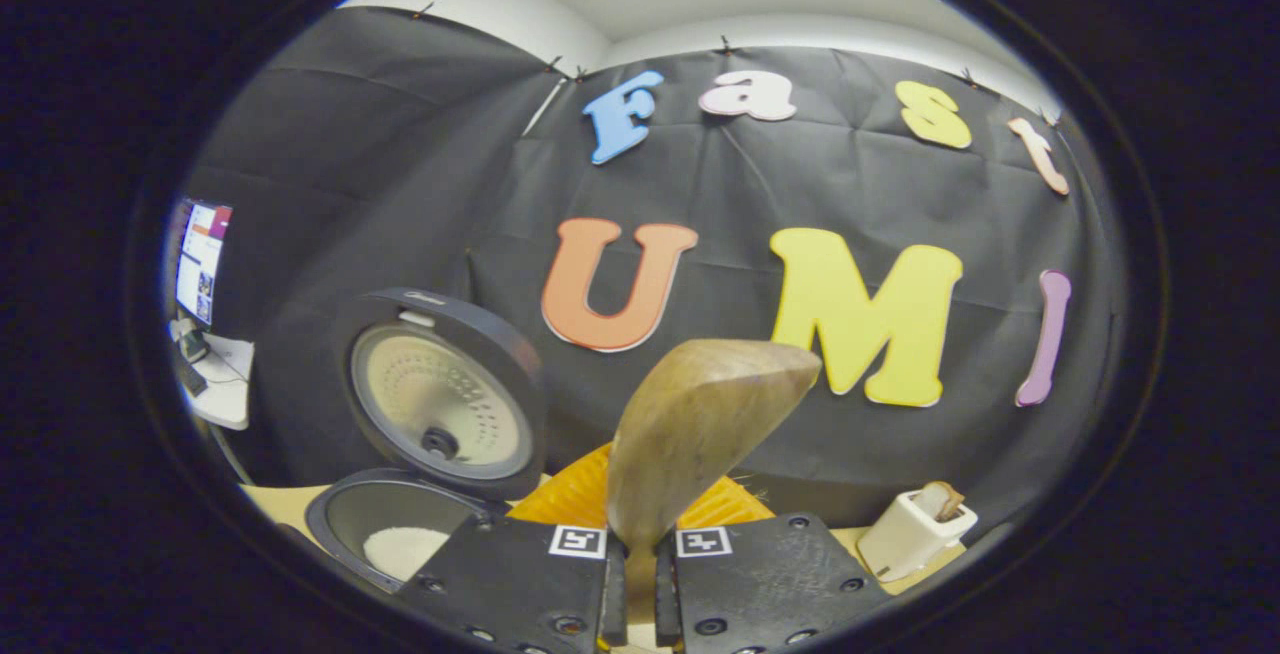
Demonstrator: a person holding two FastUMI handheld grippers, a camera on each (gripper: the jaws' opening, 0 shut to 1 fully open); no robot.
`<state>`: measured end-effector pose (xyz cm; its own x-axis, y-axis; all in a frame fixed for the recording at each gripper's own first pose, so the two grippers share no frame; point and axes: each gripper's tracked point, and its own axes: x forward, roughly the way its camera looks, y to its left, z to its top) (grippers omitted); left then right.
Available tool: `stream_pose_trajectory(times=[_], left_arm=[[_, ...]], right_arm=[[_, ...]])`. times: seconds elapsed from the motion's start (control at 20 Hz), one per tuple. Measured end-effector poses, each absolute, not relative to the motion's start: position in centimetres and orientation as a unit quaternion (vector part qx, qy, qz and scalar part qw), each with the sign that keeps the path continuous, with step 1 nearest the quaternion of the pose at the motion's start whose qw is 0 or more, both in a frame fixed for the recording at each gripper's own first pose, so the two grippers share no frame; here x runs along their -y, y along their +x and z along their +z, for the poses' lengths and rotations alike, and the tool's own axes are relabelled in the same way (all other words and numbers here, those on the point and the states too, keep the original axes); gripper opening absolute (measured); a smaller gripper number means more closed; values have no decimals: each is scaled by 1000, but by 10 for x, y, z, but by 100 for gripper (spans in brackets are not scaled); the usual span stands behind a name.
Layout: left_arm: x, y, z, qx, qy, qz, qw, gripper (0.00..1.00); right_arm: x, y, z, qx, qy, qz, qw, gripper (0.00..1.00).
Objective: Close the left gripper, press the button to open the rice cooker; take a wooden spoon from the chopstick holder with the right hand, scoop a spoonful of rice and pour it into the rice cooker, then put the wooden spoon back into the chopstick holder.
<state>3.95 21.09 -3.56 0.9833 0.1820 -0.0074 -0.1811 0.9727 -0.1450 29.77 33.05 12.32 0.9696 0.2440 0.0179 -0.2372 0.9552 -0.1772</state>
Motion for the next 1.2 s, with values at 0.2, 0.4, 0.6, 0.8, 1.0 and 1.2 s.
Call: stream_pose_trajectory(times=[0.2,0.4,0.6,0.8,1.0,1.2], left_arm=[[-202,41,-31,8,-70,85,994,98],[-201,43,-34,1,-64,92,994,98],[-201,44,-34,-2,-60,103,993,98],[-197,47,-36,-4,-66,107,992,98],[-185,51,-37,-10,-45,108,993,98],[-173,55,-32,4,-44,96,994,98]], right_arm=[[-280,301,128,11,-55,93,994,10],[-227,305,133,15,-45,65,997,10],[-169,305,136,13,-36,38,999,10],[-114,310,130,4,-29,8,1000,10],[-51,316,114,-4,-30,-27,999,11],[-13,322,91,-20,-24,-44,999,11]])
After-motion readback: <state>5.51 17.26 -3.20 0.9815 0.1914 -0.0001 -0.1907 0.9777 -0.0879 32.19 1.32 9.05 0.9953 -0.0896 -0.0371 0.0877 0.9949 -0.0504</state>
